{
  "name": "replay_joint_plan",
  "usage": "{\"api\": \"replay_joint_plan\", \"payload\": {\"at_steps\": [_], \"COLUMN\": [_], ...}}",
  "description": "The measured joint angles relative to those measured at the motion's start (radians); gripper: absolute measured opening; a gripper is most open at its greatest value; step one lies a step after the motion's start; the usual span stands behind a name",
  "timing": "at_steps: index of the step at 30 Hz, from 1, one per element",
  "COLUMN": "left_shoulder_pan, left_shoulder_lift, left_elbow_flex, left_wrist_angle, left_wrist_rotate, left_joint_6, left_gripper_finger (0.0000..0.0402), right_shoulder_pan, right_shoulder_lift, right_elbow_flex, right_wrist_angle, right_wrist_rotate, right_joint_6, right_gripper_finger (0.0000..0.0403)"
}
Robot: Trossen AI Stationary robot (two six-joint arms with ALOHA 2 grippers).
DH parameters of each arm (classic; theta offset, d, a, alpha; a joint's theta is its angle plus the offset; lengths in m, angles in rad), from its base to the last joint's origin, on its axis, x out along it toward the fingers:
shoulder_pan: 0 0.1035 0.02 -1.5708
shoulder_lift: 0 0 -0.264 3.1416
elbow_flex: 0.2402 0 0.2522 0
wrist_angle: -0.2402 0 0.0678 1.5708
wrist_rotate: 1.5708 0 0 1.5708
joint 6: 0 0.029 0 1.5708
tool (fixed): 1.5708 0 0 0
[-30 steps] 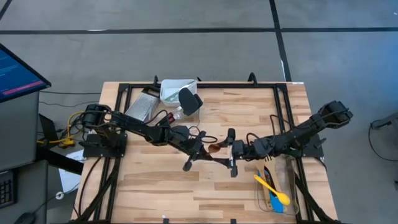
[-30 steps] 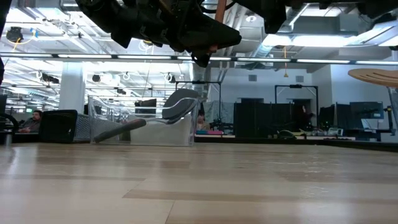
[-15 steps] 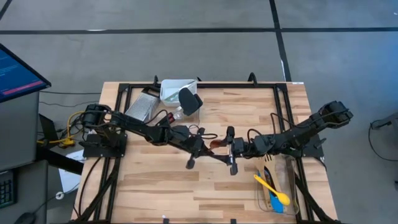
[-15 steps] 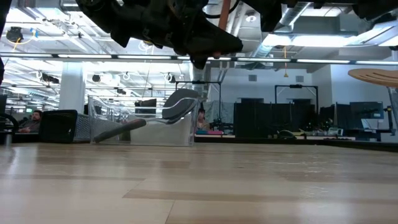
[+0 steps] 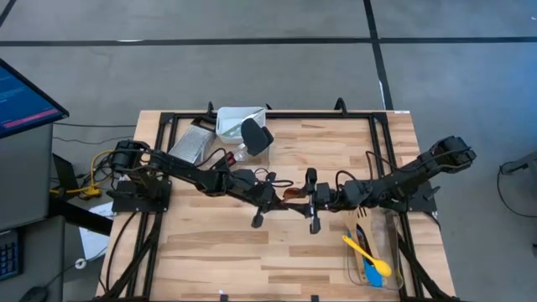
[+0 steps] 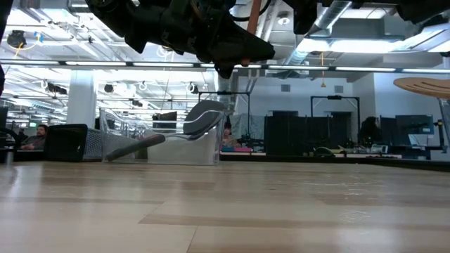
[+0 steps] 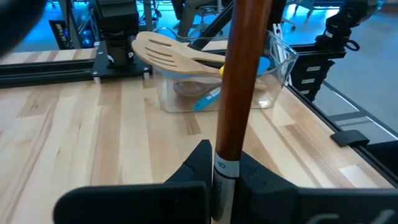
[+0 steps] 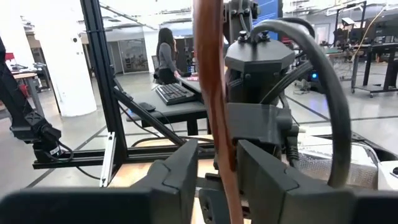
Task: Pick & Place Kitchen Items
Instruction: Put the wooden spoon into the bottom transparent bin
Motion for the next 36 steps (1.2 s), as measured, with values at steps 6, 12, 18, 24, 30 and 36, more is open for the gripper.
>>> {"api": "replay_joint_plan", "payload": {"at_steps": [6,12,18,24,30,36], "left_shoulder_pan": [0.000,0.000,-0.001,-0.001,-0.001,0.001], "left_shoulder_lift": [0.000,0.000,0.000,0.001,-0.016,-0.060], "left_elbow_flex": [0.000,0.000,0.000,-0.002,-0.002,-0.002], "left_wrist_angle": [0.000,0.000,-0.001,-0.006,0.004,-0.008], "left_wrist_rotate": [0.000,0.007,0.008,0.008,0.004,-0.004], "left_joint_6": [0.000,-0.011,0.000,0.003,0.003,0.005], "left_gripper_finger": [0.0002,0.0004,0.0012,0.0023,0.0034,0.0049], "right_shoulder_pan": [-0.001,-0.002,0.000,0.000,0.001,0.005], "right_shoulder_lift": [0.000,0.000,0.000,-0.002,-0.032,-0.134], "right_elbow_flex": [0.000,0.000,0.000,0.001,0.000,0.000], "right_wrist_angle": [0.010,0.009,0.004,-0.040,-0.126,-0.272], "right_wrist_rotate": [0.002,0.016,0.015,0.016,0.011,0.003], "right_joint_6": [0.000,-0.001,0.013,0.063,0.102,0.138], "right_gripper_finger": [0.0054,0.0018,0.0018,0.0018,0.0018,0.0018]}}
